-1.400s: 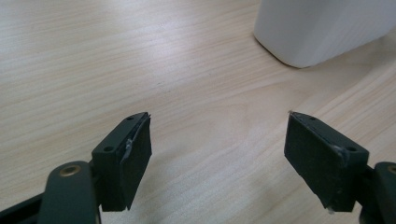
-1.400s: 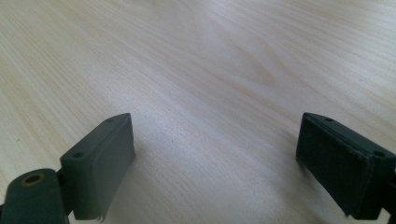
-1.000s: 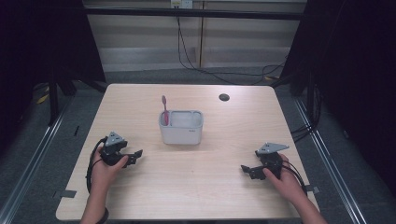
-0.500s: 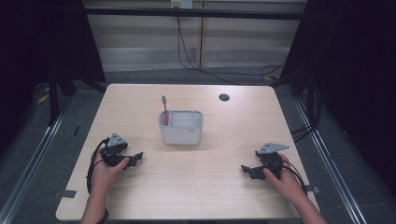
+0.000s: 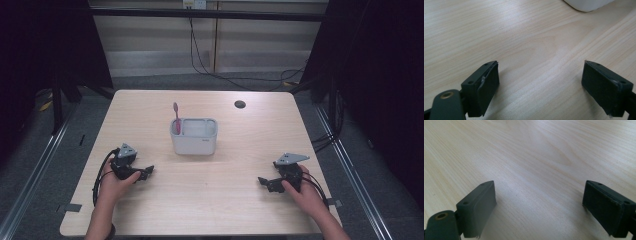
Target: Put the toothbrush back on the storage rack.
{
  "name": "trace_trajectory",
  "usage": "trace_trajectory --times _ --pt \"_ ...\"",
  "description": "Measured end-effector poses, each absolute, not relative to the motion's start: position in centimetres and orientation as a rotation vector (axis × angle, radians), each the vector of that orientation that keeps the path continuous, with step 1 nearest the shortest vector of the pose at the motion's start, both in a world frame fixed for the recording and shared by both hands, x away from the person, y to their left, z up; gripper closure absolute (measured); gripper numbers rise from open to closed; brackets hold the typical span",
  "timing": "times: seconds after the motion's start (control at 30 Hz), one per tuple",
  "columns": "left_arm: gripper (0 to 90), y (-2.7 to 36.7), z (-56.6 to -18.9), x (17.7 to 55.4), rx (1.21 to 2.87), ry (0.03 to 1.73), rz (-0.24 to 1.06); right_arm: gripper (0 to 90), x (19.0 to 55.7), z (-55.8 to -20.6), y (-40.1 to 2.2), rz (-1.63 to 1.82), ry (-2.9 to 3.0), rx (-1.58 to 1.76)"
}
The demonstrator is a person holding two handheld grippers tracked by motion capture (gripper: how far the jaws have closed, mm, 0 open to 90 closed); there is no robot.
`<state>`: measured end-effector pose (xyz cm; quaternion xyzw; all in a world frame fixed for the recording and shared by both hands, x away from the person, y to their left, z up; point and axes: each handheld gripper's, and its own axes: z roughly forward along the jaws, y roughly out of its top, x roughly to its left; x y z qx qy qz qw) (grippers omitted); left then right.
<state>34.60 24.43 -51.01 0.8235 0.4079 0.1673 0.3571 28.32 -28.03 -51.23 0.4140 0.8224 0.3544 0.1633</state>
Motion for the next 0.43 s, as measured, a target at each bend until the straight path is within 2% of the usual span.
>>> trace_trajectory --times 0.43 --pt "14.1 24.43 -51.01 34.60 2.126 1.054 0.432 10.9 28.32 -51.23 -28.03 1.010 2.345 1.181"
